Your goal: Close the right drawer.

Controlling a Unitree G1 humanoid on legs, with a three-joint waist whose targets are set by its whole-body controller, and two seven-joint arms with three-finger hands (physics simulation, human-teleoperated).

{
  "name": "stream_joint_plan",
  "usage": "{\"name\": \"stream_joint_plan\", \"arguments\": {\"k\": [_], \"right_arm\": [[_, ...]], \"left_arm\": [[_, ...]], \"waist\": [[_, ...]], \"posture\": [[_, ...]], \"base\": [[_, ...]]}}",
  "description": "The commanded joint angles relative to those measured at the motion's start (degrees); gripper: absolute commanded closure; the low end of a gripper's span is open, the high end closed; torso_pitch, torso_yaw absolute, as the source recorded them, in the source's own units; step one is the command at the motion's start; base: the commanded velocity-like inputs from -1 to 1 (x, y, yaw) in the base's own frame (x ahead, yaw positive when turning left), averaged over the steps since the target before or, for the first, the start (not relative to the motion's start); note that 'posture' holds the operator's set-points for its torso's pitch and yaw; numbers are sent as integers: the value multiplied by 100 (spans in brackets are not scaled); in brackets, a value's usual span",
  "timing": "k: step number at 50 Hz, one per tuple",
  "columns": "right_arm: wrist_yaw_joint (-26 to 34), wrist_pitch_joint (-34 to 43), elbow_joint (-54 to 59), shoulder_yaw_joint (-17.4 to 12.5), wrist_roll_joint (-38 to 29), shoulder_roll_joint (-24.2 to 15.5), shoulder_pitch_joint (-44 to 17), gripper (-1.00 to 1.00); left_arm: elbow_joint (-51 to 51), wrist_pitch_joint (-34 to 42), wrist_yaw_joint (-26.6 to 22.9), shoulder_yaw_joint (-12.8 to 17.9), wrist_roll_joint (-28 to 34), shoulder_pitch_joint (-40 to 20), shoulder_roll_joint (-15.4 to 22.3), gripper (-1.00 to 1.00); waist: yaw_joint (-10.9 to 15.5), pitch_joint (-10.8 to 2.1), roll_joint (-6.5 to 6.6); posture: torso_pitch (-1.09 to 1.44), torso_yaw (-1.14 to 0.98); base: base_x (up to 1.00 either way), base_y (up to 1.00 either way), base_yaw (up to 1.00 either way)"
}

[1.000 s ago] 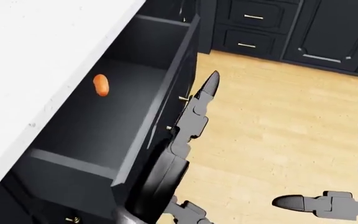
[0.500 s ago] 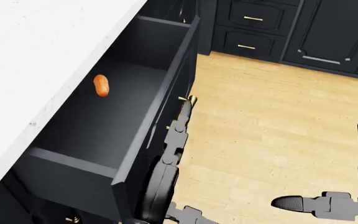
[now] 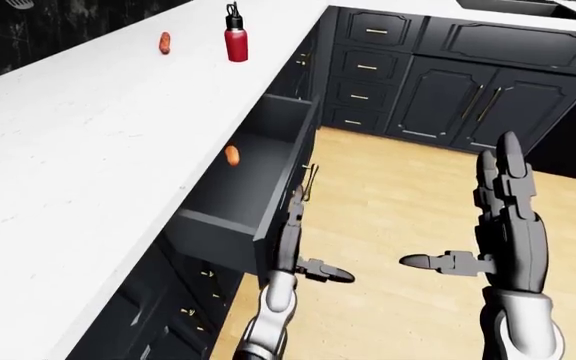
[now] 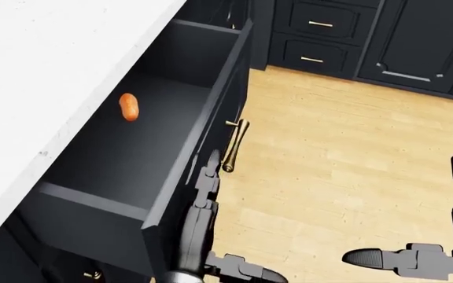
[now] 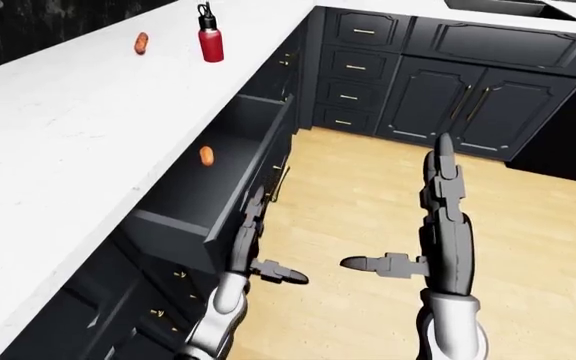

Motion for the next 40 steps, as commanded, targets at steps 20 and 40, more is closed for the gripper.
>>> {"name": "stream_joint_plan", "arguments": {"k": [20, 40], "right_arm": [[-15, -83, -255, -6, 21, -45, -97, -100], [-1, -79, -277, -5, 28, -40, -85, -100]], "left_arm": [[489, -120, 364, 296, -484, -582, 9, -100], [886, -204, 755, 526, -746, -866, 138, -100]], "waist": [[-21, -119, -31], [-63, -126, -26]], "posture": [[0, 0], [0, 0]], "base": [[0, 0, 0], [0, 0, 0]]}}
